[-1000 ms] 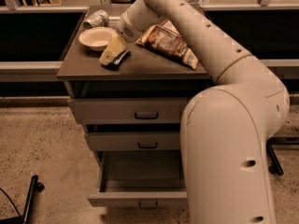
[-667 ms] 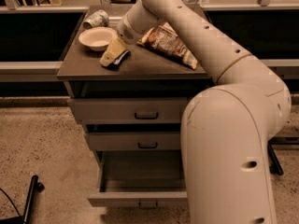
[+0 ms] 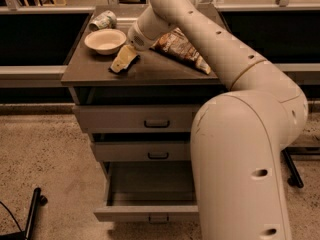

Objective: Place rxbar blueberry into bottom drawer

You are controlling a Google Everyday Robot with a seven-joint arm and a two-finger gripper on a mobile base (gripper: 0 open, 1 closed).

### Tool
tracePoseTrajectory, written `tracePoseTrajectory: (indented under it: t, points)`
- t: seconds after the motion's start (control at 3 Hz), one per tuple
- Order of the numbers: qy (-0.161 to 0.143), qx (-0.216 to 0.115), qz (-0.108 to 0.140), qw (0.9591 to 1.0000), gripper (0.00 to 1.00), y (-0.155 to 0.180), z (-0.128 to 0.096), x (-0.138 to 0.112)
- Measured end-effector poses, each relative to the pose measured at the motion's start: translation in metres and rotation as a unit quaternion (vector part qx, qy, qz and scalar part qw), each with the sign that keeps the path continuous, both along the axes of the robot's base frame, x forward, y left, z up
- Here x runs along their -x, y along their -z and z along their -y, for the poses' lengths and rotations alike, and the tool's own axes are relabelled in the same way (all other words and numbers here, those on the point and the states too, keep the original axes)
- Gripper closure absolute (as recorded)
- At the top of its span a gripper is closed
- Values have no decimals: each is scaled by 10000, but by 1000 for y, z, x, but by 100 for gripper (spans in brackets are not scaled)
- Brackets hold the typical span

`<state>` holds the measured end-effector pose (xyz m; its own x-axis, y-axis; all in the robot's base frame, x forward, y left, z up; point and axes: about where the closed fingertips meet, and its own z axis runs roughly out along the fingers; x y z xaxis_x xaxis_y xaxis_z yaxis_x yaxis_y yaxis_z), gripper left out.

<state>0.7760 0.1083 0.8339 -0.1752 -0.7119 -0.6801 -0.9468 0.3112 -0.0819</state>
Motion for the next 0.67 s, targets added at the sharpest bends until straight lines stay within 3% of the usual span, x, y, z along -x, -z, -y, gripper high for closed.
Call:
tracePoseTrajectory:
  t: [0.33, 0.67]
  points:
    - [19, 38, -94, 9999, 39, 10, 3, -2]
    - [25, 47, -108, 9999, 39, 12, 3, -3]
